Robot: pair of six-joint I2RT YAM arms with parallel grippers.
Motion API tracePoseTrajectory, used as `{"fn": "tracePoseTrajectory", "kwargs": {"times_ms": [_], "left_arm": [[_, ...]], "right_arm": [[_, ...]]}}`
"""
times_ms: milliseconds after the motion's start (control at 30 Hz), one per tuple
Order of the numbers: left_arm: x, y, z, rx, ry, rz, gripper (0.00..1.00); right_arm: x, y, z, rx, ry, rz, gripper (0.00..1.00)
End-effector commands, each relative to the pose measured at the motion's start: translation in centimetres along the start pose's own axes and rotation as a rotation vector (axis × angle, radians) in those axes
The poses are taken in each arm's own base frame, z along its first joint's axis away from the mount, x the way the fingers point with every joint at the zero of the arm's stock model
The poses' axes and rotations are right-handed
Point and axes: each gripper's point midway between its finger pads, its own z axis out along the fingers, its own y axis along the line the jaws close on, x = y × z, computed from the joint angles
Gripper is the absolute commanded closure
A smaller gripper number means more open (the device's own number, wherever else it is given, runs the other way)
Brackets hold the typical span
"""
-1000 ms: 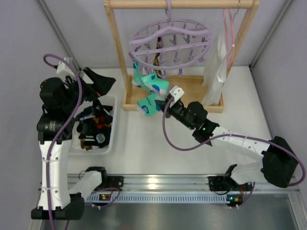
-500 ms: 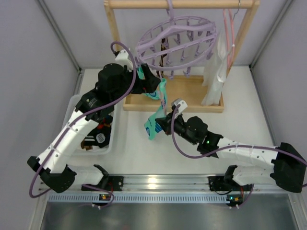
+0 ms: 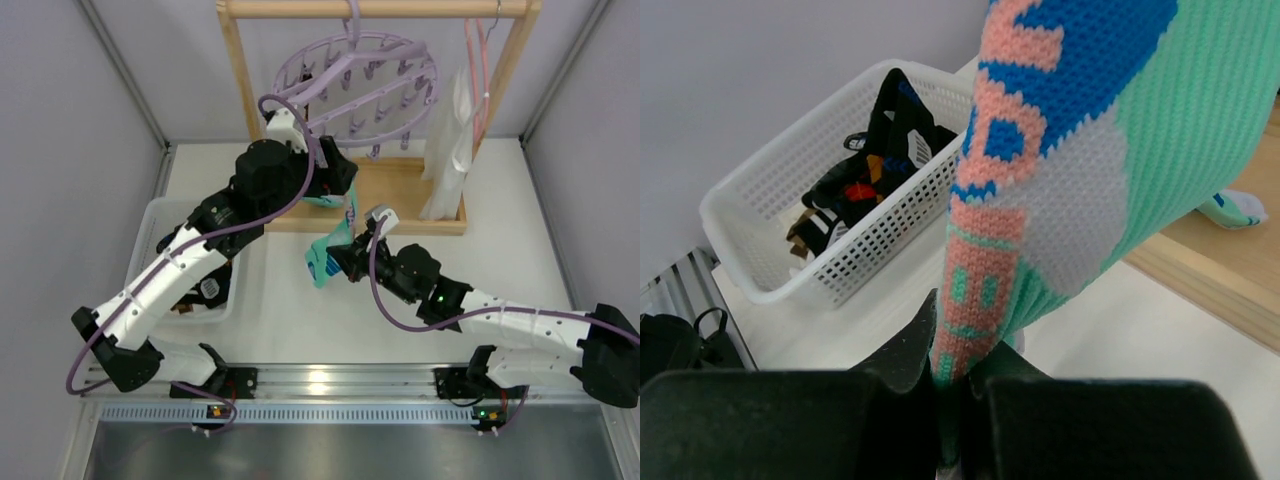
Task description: Remove the socks clipped to the hanger
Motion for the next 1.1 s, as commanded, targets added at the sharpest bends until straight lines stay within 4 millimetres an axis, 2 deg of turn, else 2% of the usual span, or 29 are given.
{"fn": "tracePoseTrajectory", "kwargs": {"times_ms": [0, 133, 200, 367, 400, 533, 633, 833, 967, 1000, 1067], "left_arm": [[-2.8, -1.9, 0.2, 0.007, -0.11, 0.01, 0.06], [-1.9, -2.8, 1.3, -0.011, -0.102, 0.04, 0.1], [-1.7, -2.7, 1.8, -0.028, -0.102, 0.055, 0.16], [-1.4, -1.8, 3.0, -0.096, -0.113, 0.087, 0.21], [-1.1, -1.7, 3.4, -0.099, -0.104, 0.094, 0.25], [-1.3, -2.2, 4.4, -0.099, -0.106, 0.103, 0.32], [-1.7, -2.3, 4.8, -0.109, -0.117, 0.108, 0.32], [-2.1, -1.5, 5.5, -0.163, -0.138, 0.138, 0.39], [-2.2, -1.4, 5.6, -0.17, -0.141, 0.138, 0.62], [-2.2, -1.4, 5.7, -0.17, -0.141, 0.138, 0.72], [-2.1, -1.5, 6.0, -0.168, -0.139, 0.142, 0.78]], "right_arm": [[-0.8, 0.7, 0.2, -0.006, -0.025, 0.022, 1.0], [-0.7, 0.8, 0.2, -0.013, -0.021, 0.021, 1.0], [-0.7, 0.9, 0.2, -0.018, -0.021, 0.025, 1.0], [-0.6, 1.2, -0.1, -0.028, -0.021, 0.024, 1.0], [-0.5, 1.1, -0.1, -0.028, -0.018, 0.022, 1.0], [0.0, 1.2, 0.0, -0.028, -0.006, 0.014, 1.0], [0.4, 1.1, 0.1, -0.025, 0.003, 0.013, 1.0], [0.9, 1.0, 0.1, -0.022, 0.012, 0.011, 1.0], [0.9, 1.0, 0.0, -0.024, 0.009, 0.013, 1.0], [0.9, 1.0, -0.1, -0.024, 0.009, 0.01, 1.0], [1.2, 0.8, -0.2, -0.02, 0.014, 0.01, 1.0]]}}
